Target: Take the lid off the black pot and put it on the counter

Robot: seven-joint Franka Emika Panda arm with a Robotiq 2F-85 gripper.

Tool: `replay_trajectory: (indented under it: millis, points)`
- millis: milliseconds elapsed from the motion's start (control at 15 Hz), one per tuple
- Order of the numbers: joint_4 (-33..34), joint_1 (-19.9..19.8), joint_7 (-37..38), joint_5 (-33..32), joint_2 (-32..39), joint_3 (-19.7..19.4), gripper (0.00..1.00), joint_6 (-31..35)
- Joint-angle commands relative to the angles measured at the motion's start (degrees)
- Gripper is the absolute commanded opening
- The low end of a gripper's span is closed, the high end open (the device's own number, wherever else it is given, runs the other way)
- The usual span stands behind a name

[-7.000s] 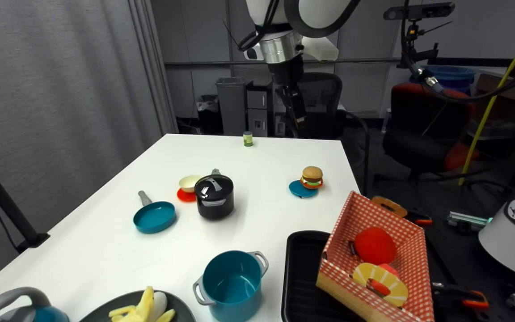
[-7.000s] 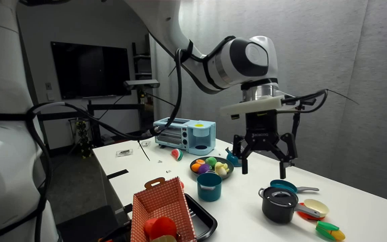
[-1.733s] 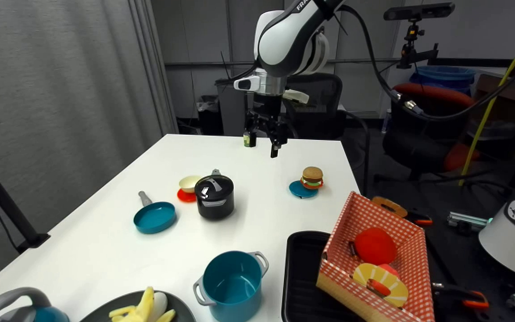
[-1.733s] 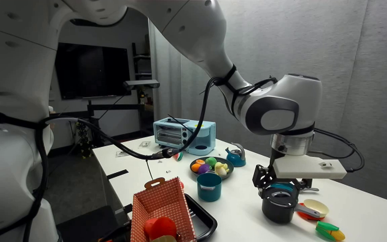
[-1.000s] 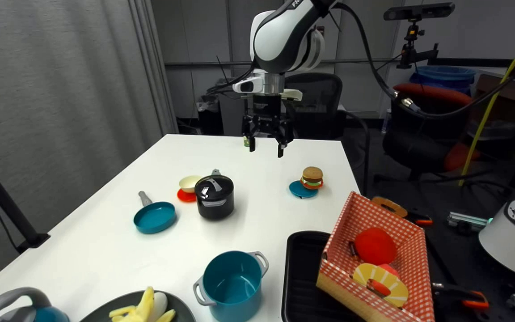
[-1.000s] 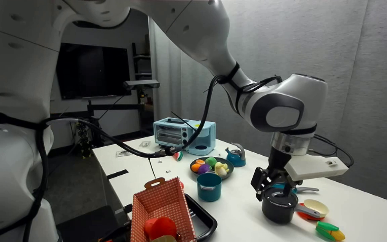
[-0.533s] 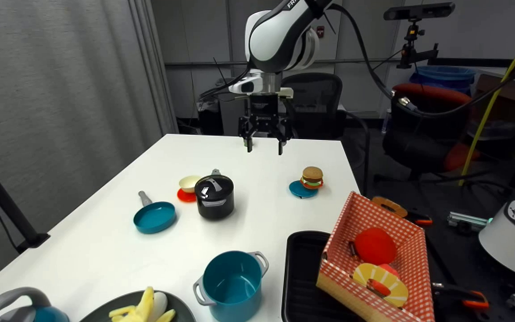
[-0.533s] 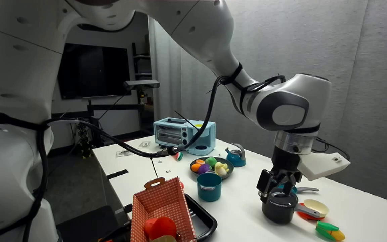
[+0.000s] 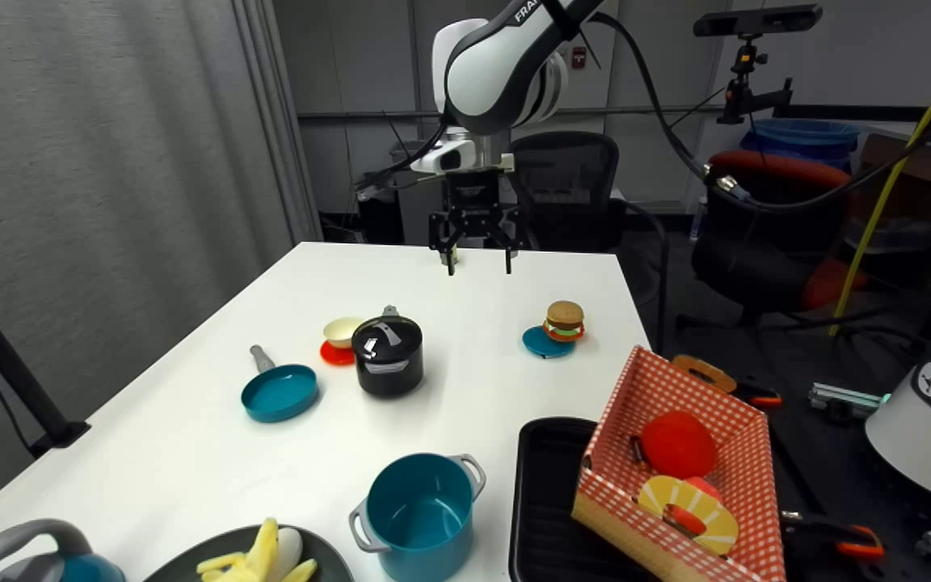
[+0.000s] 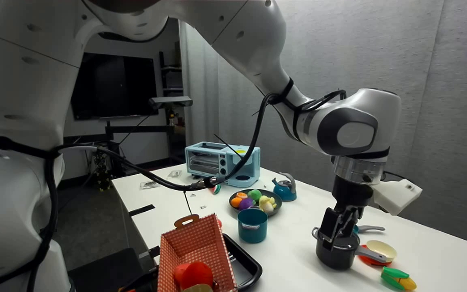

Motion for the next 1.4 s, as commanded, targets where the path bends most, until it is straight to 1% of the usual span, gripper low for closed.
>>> replay_trajectory:
  millis: [0,67,200,533,600,1333]
  points:
    - [3.34,0.85,-0.06,-2.35,1.28,-1.40,1.00,-7.60]
    - [0.85,0.64,-0.27,-0.58,0.32,-0.90,1.00,-2.89]
    - [1.28,0.65,-0.27,-0.63,0.37,-1.13,1.00,-5.40]
    - [1.44,0.76,-0.25,-1.08,0.41,-1.27,1.00,-5.43]
    - [1.50,0.55,-1.60,-1.10,0.45,-1.05,1.00,-5.44]
    - [3.81,0.50,-27.83,-10.07,1.81,-1.45,1.00,-6.30]
